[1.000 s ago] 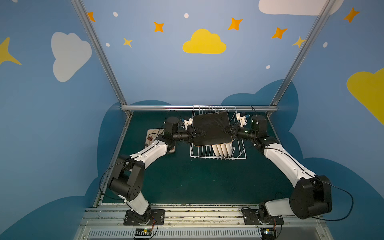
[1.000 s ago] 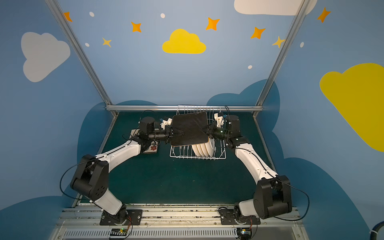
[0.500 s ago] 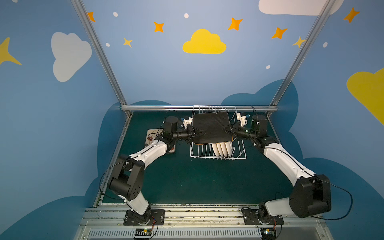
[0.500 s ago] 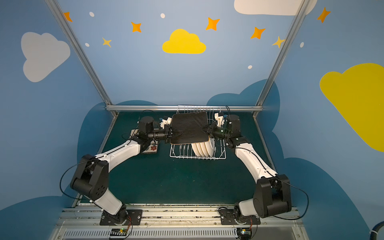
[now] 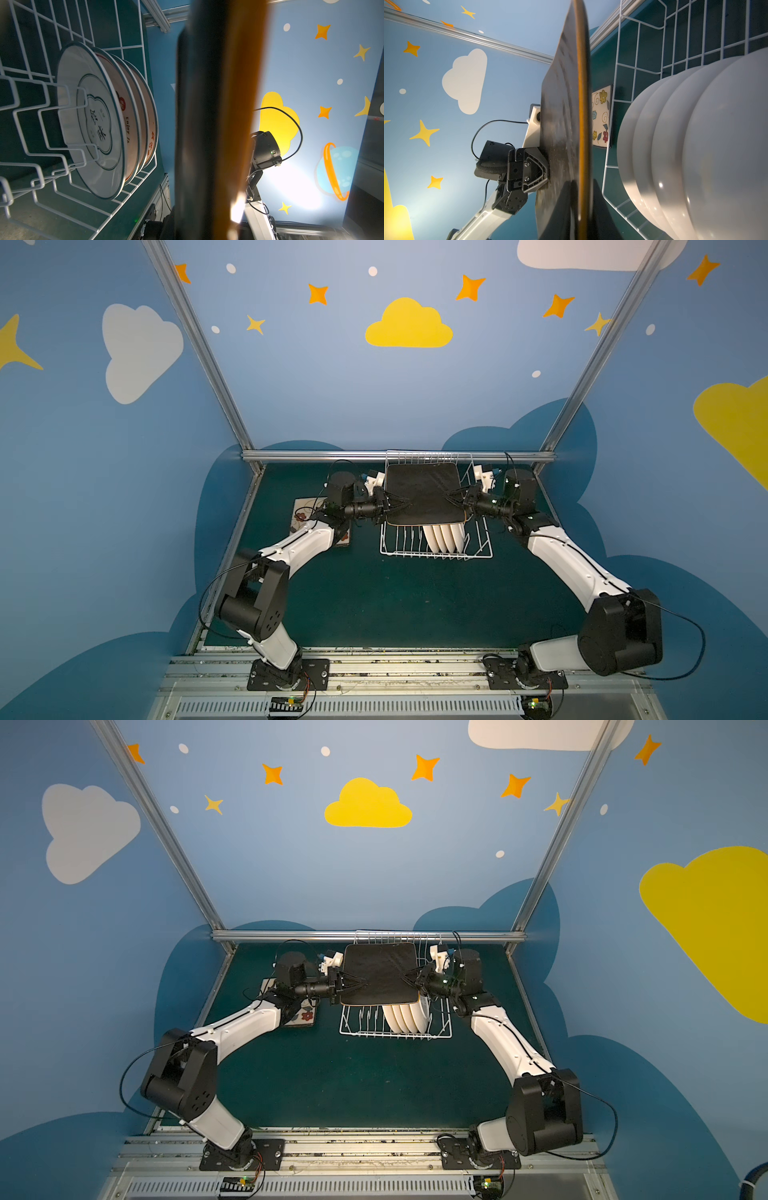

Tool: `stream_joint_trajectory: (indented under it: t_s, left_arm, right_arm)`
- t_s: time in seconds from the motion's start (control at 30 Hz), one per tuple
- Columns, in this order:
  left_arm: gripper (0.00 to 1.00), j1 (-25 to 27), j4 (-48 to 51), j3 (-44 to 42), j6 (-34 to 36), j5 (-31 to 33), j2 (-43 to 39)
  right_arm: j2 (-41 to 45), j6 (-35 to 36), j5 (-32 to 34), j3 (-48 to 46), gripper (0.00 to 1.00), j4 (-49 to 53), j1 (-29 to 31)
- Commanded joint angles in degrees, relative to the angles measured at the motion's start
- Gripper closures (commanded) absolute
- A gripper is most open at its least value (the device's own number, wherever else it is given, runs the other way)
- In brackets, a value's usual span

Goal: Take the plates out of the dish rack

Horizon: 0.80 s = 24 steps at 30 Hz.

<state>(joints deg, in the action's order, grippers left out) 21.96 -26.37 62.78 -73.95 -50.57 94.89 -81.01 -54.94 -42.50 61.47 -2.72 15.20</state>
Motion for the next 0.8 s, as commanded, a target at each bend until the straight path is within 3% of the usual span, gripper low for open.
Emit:
stream_joint_trajectory:
  t_s: [0.0,0.23,0.67,0.77]
  left_arm:
    - [0.97,0.9,-5.56,-0.01,-0.44,-0.41,0.21]
    - [0.97,0.8,-6.83,-0.04,-1.01,-0.31,0.26]
    - [0.97,-0.07,-3.8,1.43,1.52,-1.54,-0.89]
    - [0.97,-0.68,-0.71,2.33,3.97,-1.86,-1.88]
  right_arm:
    - [0.76,1.59,-3.73,1.54,0.79,-5.14,1.14]
    - [0.94,2.18,-3.82,1.51,0.64,-5.05,1.07]
    - [3.93,8.24,0.18,2.85,0.16,2.58,1.1]
    - [5.02,11.89,1.38,3.77,0.12,6.25,1.13]
